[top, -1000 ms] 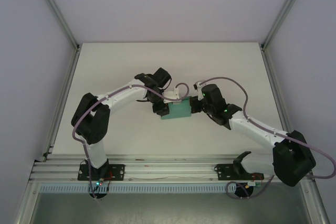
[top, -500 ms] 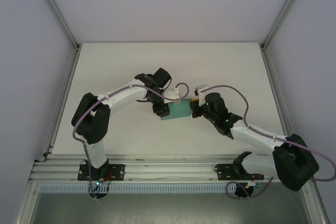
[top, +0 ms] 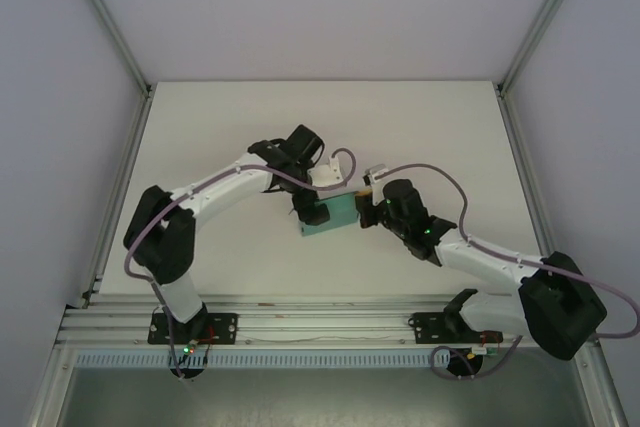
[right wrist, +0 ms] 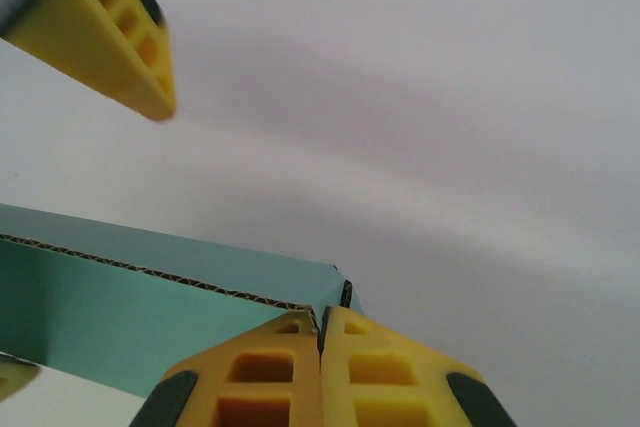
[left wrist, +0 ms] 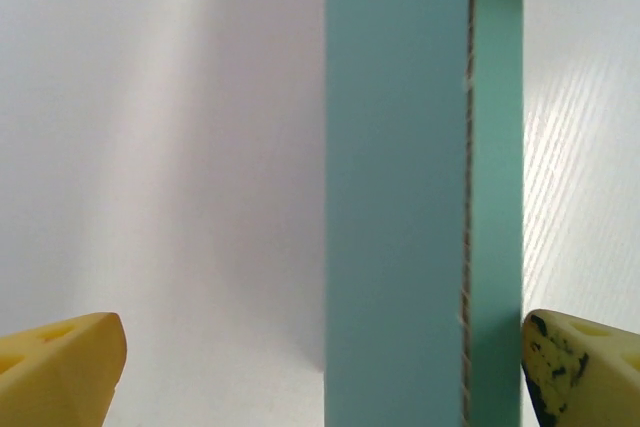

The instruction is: Assemble paper box

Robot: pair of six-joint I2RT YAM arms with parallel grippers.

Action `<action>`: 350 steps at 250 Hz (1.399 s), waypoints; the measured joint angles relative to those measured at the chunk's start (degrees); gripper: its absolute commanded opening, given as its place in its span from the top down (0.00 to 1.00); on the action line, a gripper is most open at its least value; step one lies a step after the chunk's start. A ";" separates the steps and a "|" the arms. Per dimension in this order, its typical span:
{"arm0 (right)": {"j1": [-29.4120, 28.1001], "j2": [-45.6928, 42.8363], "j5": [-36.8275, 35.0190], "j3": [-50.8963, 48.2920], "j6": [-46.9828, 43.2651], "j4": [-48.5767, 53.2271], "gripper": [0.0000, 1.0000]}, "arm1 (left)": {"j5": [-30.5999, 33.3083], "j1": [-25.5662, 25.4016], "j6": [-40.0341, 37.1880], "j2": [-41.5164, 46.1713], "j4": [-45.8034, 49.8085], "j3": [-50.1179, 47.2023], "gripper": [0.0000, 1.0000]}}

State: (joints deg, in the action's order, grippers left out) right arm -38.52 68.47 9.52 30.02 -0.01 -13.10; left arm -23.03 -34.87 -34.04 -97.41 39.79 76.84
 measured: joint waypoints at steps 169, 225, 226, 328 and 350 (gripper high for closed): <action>-0.72 3.28 -2.16 5.73 5.62 6.21 1.00 | 14.14 0.00 26.27 25.81 -16.70 -25.70 0.47; -0.72 3.28 -1.99 6.78 6.03 8.37 1.00 | 13.22 0.00 27.96 23.74 -16.87 -25.20 0.75; -0.72 3.28 -1.99 6.80 6.05 8.35 1.00 | 13.22 0.00 28.06 23.67 -16.87 -25.20 0.75; -1.81 3.50 -2.75 8.41 7.98 11.39 1.00 | 13.00 0.00 36.48 21.24 -14.86 -21.90 0.81; -2.08 3.50 -3.43 8.48 9.09 11.67 1.00 | 13.00 0.00 39.93 20.31 -14.01 -20.61 0.89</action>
State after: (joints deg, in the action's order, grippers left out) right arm -40.60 71.96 6.09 38.50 9.08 -1.43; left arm -10.02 -34.87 5.89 -77.10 25.78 56.23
